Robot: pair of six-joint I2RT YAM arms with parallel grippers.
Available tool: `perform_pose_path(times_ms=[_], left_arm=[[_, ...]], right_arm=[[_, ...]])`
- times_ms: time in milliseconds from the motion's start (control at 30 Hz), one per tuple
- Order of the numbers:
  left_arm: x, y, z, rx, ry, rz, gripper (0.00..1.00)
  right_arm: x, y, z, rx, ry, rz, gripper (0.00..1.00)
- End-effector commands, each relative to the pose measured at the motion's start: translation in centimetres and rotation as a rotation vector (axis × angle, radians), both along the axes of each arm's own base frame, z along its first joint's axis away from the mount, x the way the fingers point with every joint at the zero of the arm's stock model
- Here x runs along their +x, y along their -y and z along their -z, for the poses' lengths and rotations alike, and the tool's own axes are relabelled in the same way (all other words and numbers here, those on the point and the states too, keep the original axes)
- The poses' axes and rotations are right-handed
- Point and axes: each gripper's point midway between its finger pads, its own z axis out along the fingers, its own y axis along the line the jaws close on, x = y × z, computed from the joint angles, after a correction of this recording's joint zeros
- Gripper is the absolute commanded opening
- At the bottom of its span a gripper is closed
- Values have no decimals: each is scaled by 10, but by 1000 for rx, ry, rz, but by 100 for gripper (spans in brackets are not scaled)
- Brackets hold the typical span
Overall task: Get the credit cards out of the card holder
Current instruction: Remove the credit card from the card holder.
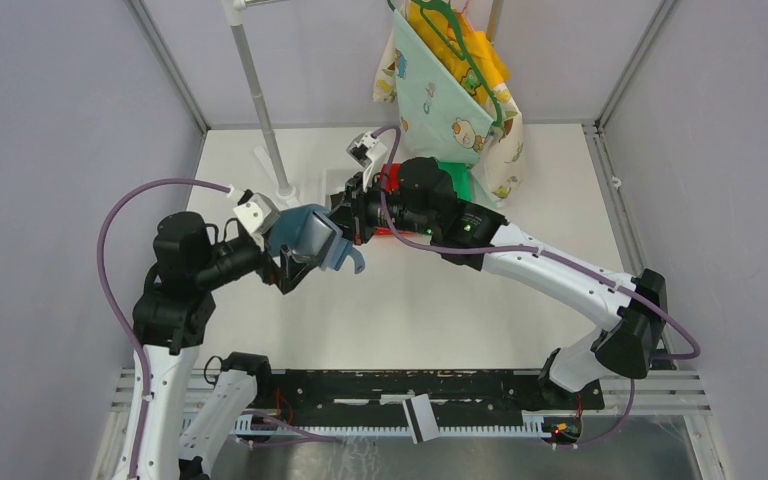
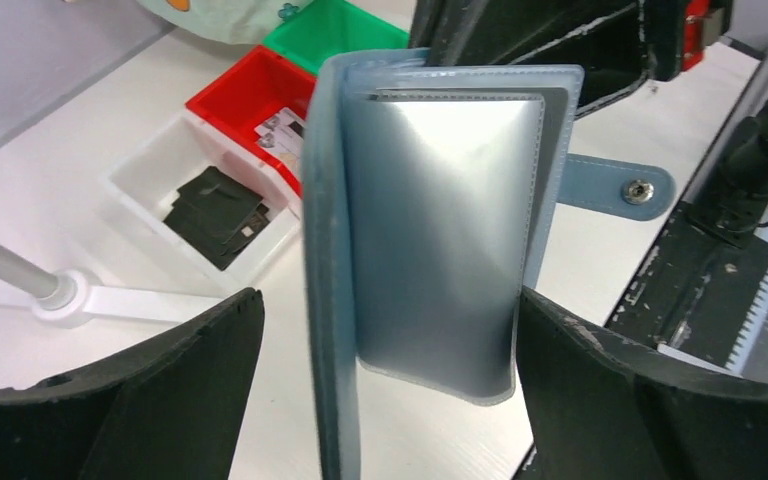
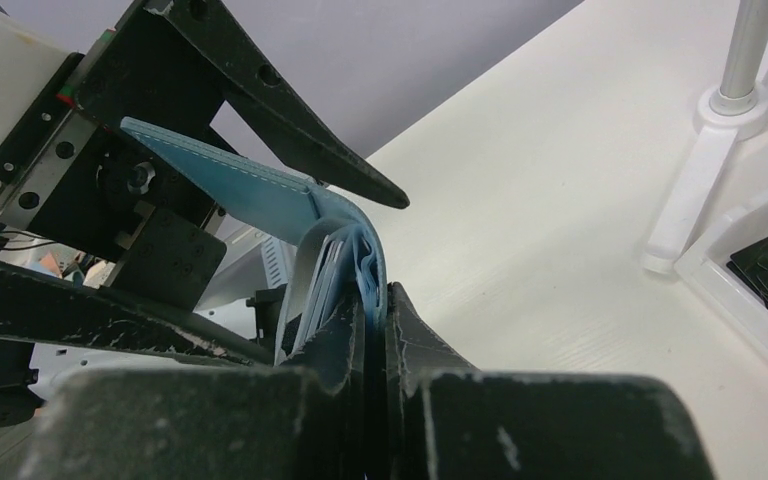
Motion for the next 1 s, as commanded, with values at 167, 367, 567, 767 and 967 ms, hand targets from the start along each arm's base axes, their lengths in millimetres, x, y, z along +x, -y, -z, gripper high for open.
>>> perform_pose_path(times_ms=[167, 367, 567, 767, 967], left_arm=[[14, -8, -41, 16, 162, -61, 61], [5, -5, -58, -9, 177, -40, 34], [-10, 4, -63, -26, 156, 40, 25], [-11, 8, -64, -43, 127, 63, 17], [-7, 14, -64, -76, 69, 82, 24]], right_arm=[[-15, 6, -48, 146, 109, -59, 0], [-20, 21, -45, 201, 90, -111, 0], [-34, 45, -55, 359, 92, -207, 0], [-51, 49, -63, 403, 125, -301, 0], [-70, 54, -72, 465, 138, -403, 0]])
